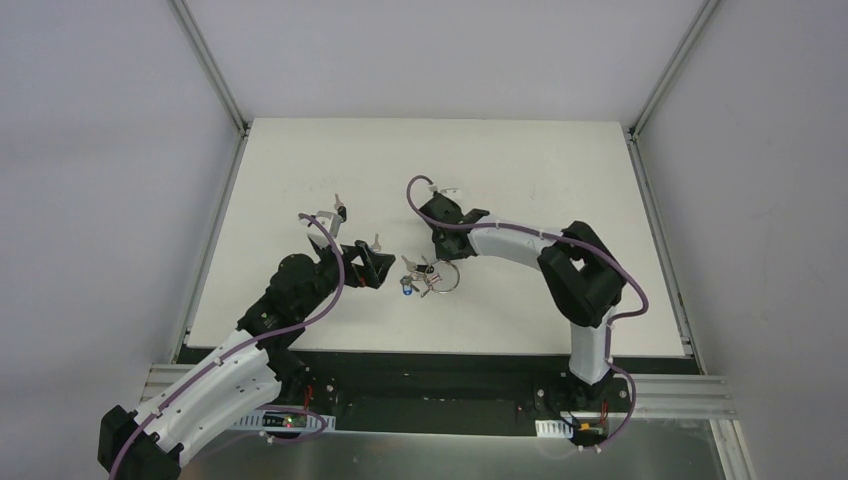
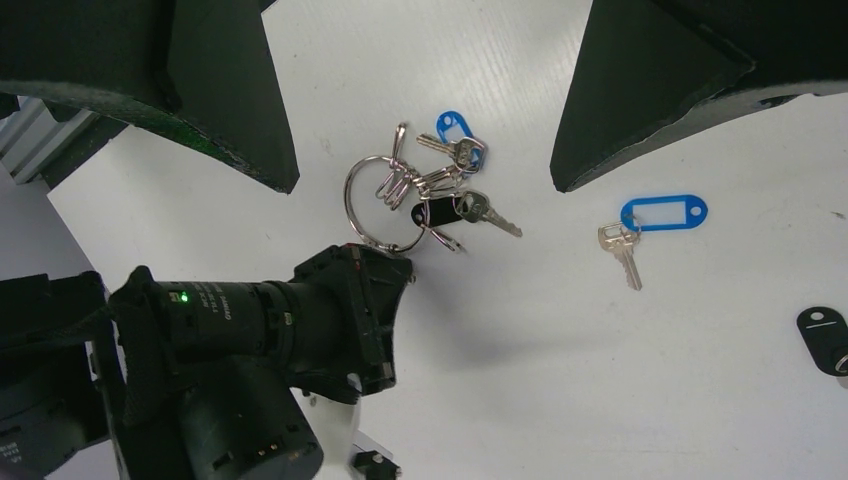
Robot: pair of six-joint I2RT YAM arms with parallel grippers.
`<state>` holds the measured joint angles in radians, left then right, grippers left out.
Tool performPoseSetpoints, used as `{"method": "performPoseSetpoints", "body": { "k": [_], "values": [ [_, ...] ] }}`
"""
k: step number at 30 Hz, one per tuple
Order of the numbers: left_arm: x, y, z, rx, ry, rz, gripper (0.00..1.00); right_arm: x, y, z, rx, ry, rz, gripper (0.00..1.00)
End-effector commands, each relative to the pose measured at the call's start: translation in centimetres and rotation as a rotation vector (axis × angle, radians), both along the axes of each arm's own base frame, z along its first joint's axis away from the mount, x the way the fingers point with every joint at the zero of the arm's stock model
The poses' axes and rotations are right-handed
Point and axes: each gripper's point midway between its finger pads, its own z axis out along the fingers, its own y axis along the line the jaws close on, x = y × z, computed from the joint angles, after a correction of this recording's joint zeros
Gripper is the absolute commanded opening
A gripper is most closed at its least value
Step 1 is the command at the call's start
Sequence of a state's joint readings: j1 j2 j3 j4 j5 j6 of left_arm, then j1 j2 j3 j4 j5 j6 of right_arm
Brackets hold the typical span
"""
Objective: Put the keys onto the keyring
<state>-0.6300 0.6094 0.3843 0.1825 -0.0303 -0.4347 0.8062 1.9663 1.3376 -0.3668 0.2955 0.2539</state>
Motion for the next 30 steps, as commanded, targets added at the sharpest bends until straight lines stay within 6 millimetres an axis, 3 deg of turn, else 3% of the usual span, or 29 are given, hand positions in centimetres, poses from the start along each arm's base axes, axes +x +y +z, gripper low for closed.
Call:
{"method": "performPoseSetpoints", "body": {
  "k": [1,4,6,9,14,18,22,25,30],
  "values": [
    [-0.1,-0.7,1.2,-0.043,-0.027,-0.02,0.99,-2.2,-5.6,0.3,-0.093,-0.033,-0.189,0.07],
    [-0.2,-0.8,1.2,-0.046,-0.026,-0.025,0.99,-5.4,-9.7,-0.4,-0.078,-0.037,-0.374,0.0],
    [-0.2,-0.8,1.3,-0.049,-0.029,-0.027,0.99,-8.0,-11.3,-0.7,-0.01,-0.018,-0.484,0.02],
    [-0.2,-0.8,1.3,-0.052,-0.031,-0.027,0.99,-10.8,-11.9,0.8,0.107,-0.039,-0.57,0.36],
    [-0.1,-0.9,1.1,-0.048,-0.025,-0.029,0.99,-10.3,-10.2,6.3,0.221,-0.131,-0.507,0.52],
    [-0.1,-1.1,1.0,-0.043,-0.017,-0.038,0.99,-9.5,-9.8,9.7,0.214,-0.176,-0.408,0.58],
    [-0.1,-1.1,0.9,-0.035,-0.018,-0.039,0.99,-10.8,-9.6,10.3,0.183,-0.132,-0.265,0.56],
    [-0.1,-1.1,1.0,-0.034,-0.022,-0.04,0.99,-12.7,-9.3,9.4,0.168,-0.042,-0.15,0.46],
    [-0.2,-1.4,1.0,-0.037,-0.017,-0.056,0.99,-15.8,-9.8,8.1,0.137,0.076,-0.074,0.08]
  ]
}}
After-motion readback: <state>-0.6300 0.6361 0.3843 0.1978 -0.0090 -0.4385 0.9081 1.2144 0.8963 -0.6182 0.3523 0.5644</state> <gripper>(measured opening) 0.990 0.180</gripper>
